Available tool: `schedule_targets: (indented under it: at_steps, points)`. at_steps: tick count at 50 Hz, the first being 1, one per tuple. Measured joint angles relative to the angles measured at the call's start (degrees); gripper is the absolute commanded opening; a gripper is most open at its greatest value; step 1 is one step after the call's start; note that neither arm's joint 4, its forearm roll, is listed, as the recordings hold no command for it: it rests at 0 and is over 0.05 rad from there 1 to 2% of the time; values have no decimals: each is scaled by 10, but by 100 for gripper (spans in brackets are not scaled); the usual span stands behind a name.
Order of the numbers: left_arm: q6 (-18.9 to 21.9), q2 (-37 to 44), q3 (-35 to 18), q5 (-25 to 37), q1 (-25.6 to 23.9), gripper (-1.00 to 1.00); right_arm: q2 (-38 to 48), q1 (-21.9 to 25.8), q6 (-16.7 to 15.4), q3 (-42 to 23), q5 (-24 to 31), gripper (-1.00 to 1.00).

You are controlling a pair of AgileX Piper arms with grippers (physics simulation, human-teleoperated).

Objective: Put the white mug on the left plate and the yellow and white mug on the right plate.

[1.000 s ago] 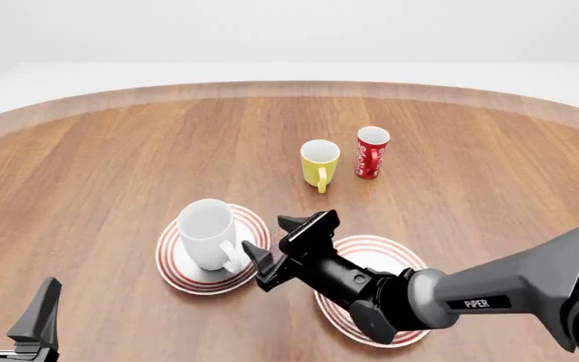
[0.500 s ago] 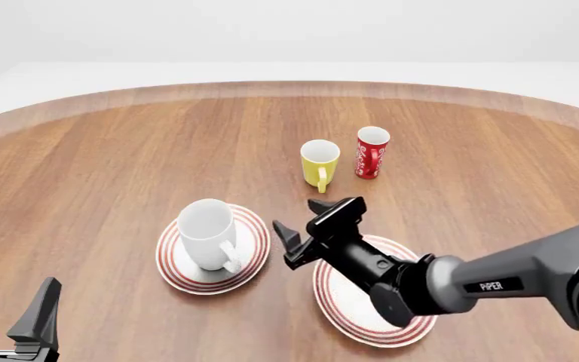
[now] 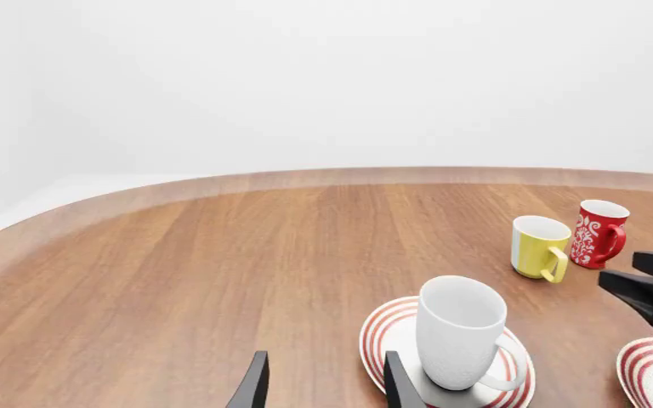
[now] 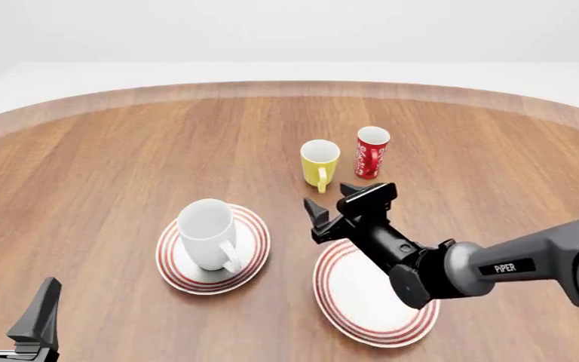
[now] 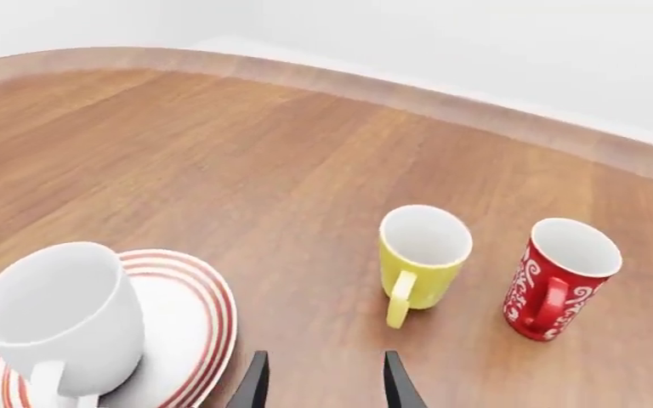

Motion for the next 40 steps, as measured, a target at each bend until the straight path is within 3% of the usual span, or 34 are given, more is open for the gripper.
schedule_targets:
  at_steps: [40]
  points:
    - [0,0,0,0,0,100,36,-54,7,-106,71,100]
